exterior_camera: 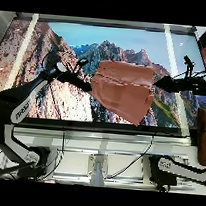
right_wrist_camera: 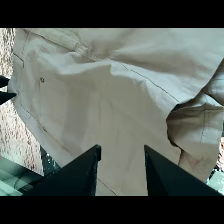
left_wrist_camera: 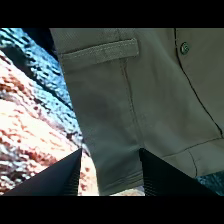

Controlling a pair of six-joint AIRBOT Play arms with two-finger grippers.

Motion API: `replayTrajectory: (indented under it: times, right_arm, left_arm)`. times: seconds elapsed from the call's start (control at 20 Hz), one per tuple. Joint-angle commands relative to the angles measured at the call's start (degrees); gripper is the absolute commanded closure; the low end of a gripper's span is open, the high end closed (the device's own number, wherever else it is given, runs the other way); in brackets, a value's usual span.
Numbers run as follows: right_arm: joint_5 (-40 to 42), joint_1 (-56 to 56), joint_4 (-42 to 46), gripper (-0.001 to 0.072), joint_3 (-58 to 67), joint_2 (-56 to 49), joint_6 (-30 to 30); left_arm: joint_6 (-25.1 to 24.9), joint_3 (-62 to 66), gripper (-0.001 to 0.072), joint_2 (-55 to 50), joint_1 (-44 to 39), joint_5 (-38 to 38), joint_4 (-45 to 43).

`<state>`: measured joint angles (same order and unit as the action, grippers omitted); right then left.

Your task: Fold the clothes and pants, and hang the long-sleeved shirts on hangers.

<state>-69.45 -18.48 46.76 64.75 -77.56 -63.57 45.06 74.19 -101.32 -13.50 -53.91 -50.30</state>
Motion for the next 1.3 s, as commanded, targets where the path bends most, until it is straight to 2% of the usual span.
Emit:
replayTrajectory:
  times: [0.0, 0.1, 0.25, 0.3, 0.35, 0.4, 0.6, 0.75, 0.9, 0.95, 1.05, 1.15, 1.25]
  right_arm:
    - [-0.81, -0.15, 0.24, 0.0405, 0.11, 1.77, 1.42]
    - [0.5, -1.44, 0.26, 0.0405, 0.13, 3.87, 1.57]
    - [-2.05, -5.38, 2.01, 0.0407, 0.11, 7.1, 1.62]
    - [-3.65, -6.95, 3.43, 0.0407, 0.11, 8.02, 1.62]
    - [-5.7, -8.79, 5.07, 0.0407, 0.11, 8.98, 1.62]
    - [-7.72, -10.69, 6.69, 0.0407, 0.09, 9.86, 1.66]
    - [-16.52, -19.96, 12.26, 0.0407, -0.37, 12.83, 3.45]
    - [-17.86, -24.39, 10.27, 0.0407, -6.43, 14.4, 4.13]
    - [-18.56, -23.21, 5.79, 0.0389, -18.4, 15.04, 4.07]
    - [-18.23, -22.29, 4.07, 0.0362, -22.69, 15.02, 4.07]
    - [-15.21, -19.93, 1.9, 0.0358, -30.47, 14.99, 3.76]
    - [-11.37, -17.29, 0.37, 0.0222, -37.09, 14.99, 2.78]
    - [-7.19, -14.25, -0.66, 0.0223, -41.97, 14.99, 2.78]
  left_arm:
    - [-0.13, 0.0, 0.0273, -1.46, -1.81, 1.84, -0.24]
    - [2.78, 0.02, 0.0273, -1.97, -1.88, 1.79, -0.26]
    - [3.58, 0.02, 0.0296, -1.55, -1.75, 0.59, -0.26]
    - [3.56, 0.02, 0.0427, -1.31, -1.7, 0.04, -0.28]
    - [3.52, 0.02, 0.06, -1.09, -1.68, -0.37, -0.31]
    - [3.52, 0.02, 0.0691, -0.81, -1.68, -0.61, -0.28]
    - [3.37, 0.02, 0.0694, 2.19, -1.68, -1.2, -0.28]
    - [3.45, 0.02, 0.0694, 6.88, -1.68, -1.42, -0.26]
    - [3.8, 0.02, 0.0694, 10.47, -1.79, -3.15, -0.17]
    - [4.46, 0.02, 0.0694, 10.93, -1.92, -4.0, 0.2]
    - [6.01, 0.02, 0.0694, 10.93, -2.1, -4.74, 1.07]
    - [5.99, 0.02, 0.0694, 10.93, -2.45, -4.92, 1.05]
    - [5.99, 0.02, 0.0694, 10.93, -2.64, -5.07, 1.07]
